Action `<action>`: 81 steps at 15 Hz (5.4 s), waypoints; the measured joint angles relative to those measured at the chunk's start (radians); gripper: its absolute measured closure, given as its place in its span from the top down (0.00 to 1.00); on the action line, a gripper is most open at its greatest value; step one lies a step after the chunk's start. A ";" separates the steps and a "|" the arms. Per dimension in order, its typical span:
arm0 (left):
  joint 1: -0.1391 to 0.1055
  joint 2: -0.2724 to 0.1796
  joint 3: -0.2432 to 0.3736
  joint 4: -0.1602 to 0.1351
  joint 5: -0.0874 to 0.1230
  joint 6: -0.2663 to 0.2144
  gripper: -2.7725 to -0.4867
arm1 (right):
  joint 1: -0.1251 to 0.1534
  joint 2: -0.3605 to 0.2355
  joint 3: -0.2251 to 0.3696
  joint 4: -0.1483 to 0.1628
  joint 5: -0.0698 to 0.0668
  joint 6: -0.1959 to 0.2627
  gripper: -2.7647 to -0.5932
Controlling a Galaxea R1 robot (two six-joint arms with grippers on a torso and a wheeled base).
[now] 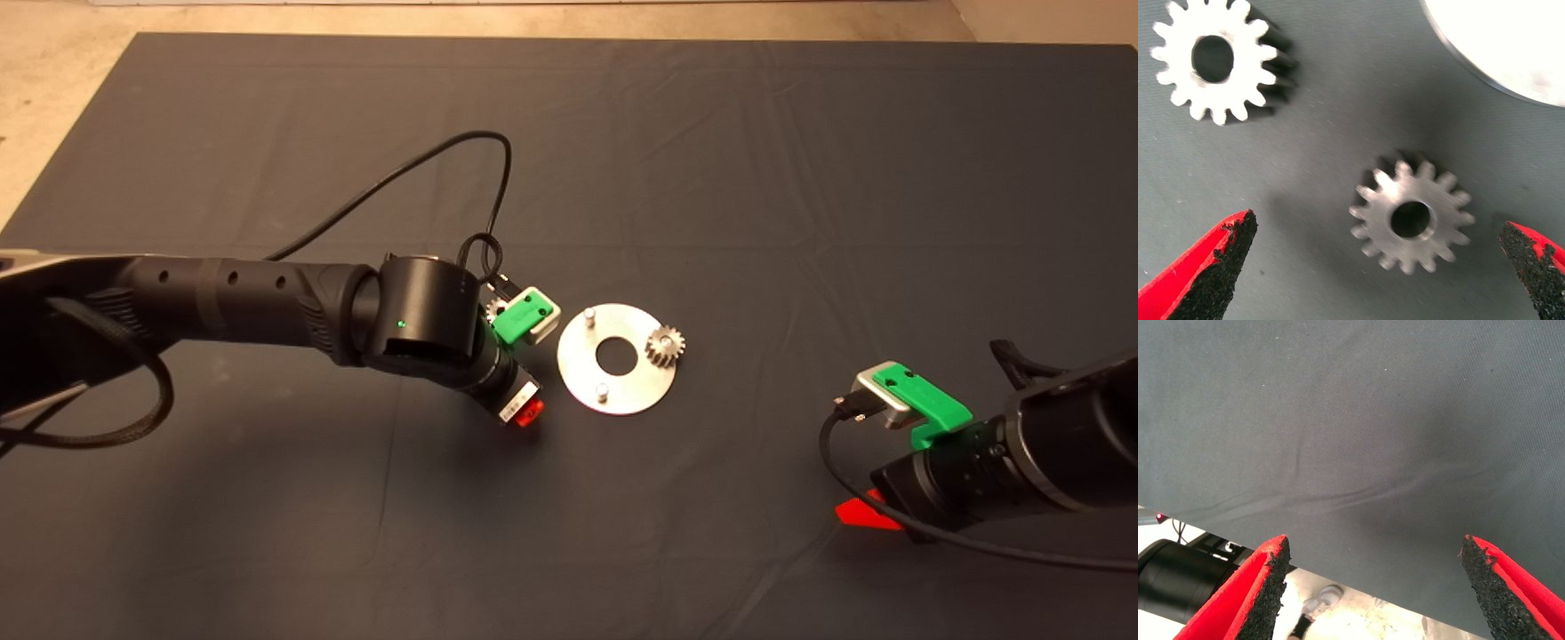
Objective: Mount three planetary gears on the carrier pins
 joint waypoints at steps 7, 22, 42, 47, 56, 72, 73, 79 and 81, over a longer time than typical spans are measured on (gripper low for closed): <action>0.000 0.000 -0.001 0.000 -0.015 0.000 0.78 | 0.000 0.000 0.000 0.000 0.000 0.000 0.60; 0.001 -0.001 0.009 0.001 -0.042 -0.008 0.57 | 0.000 0.000 0.000 0.000 0.000 0.000 0.60; 0.034 -0.005 0.031 0.041 -0.042 -0.045 0.38 | 0.000 0.000 0.000 0.000 0.000 0.000 0.60; 0.034 -0.005 0.031 0.047 -0.041 -0.045 0.26 | 0.000 0.000 0.000 0.000 0.000 0.000 0.60; 0.037 -0.006 0.031 0.074 -0.042 -0.045 0.19 | 0.000 0.000 0.000 0.000 0.000 0.000 0.60; 0.005 0.041 0.194 0.065 0.004 -0.050 0.14 | 0.000 0.000 0.000 0.000 0.000 -0.001 0.60; -0.002 0.062 0.196 0.061 0.004 -0.051 0.14 | 0.000 0.000 0.000 0.000 0.000 -0.001 0.60; -0.015 0.164 0.194 0.041 0.004 -0.053 0.14 | 0.000 0.000 0.000 0.000 0.000 -0.003 0.60; -0.020 0.189 0.179 0.040 0.004 -0.053 0.14 | 0.000 0.000 0.000 0.000 0.000 -0.004 0.60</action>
